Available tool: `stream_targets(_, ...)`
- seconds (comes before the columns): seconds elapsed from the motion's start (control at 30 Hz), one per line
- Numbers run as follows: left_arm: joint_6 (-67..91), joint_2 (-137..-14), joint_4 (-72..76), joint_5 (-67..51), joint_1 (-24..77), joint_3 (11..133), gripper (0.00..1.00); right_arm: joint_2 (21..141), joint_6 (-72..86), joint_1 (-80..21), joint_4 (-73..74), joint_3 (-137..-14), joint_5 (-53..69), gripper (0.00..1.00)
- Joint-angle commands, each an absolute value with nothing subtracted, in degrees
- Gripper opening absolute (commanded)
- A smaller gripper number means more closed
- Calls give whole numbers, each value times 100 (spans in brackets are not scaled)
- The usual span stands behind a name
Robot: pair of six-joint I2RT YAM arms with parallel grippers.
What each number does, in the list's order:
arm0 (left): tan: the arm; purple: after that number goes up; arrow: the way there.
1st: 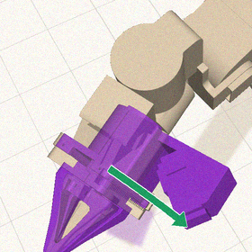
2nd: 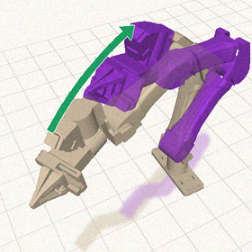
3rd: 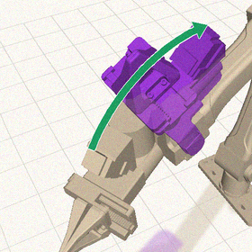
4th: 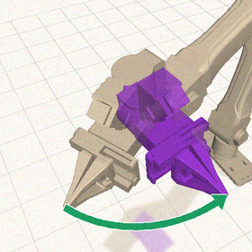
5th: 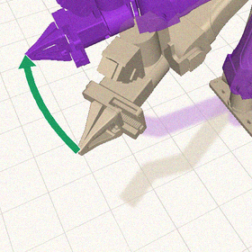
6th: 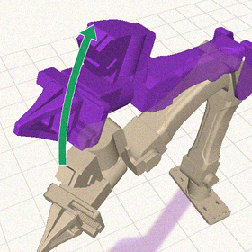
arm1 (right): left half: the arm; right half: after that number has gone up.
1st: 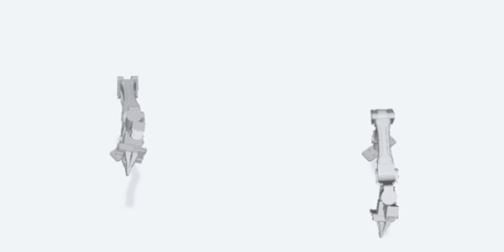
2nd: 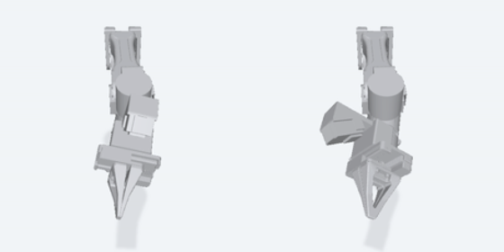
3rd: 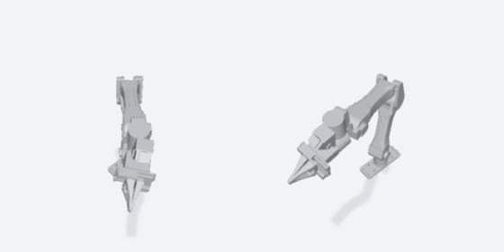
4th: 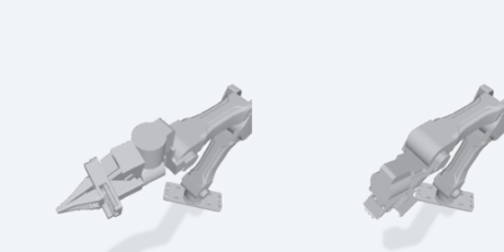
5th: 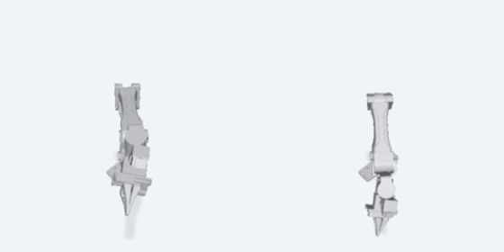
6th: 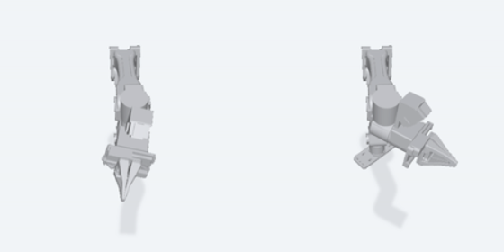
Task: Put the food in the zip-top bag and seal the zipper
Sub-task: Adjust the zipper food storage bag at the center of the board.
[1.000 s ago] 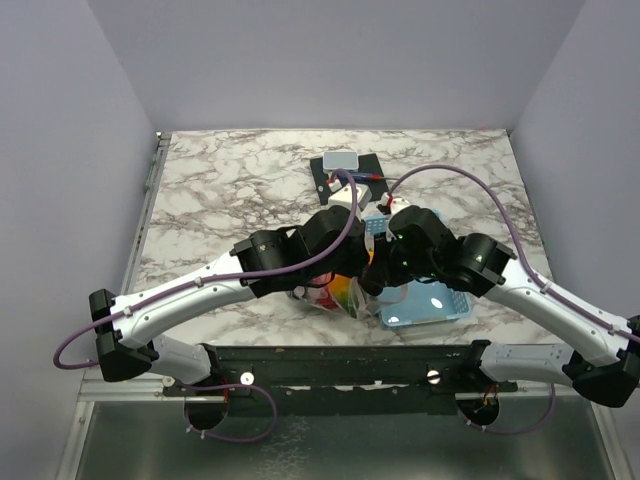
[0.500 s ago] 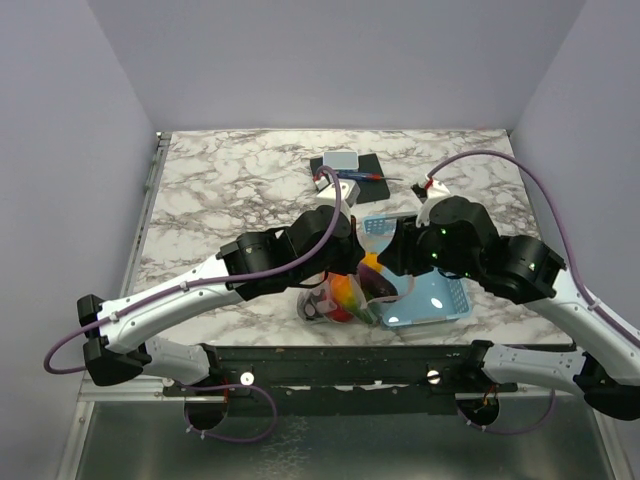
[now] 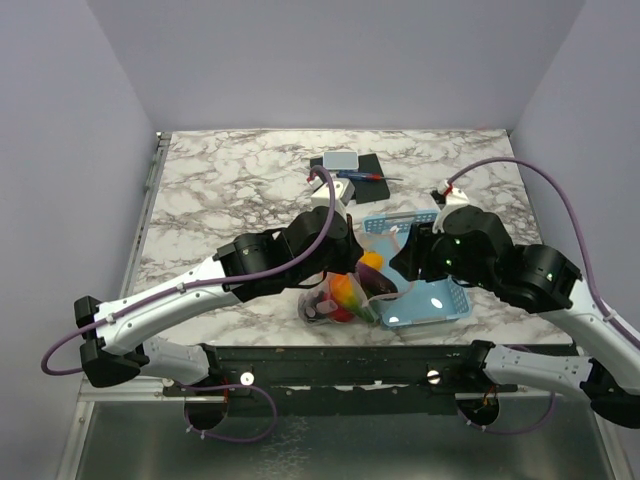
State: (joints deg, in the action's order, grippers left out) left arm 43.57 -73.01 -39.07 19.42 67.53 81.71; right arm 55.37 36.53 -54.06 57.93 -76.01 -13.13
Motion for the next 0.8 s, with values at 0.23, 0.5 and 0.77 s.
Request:
stream_targets(0.23,4473,-7042,-3516,2145,6785,8152,0,4831,4508,-5423,5925,-6667,-1872,58)
stream_targets(0.5,4474,-6976,-3516,2128,6785,8132,0,4848,4864,-5423,5405,-6134,-1675,57)
stream_targets(0.77,4533,-6787,-3521,2152,6785,7971,0,4935,4938,-5423,4995,-6208,-1604,23)
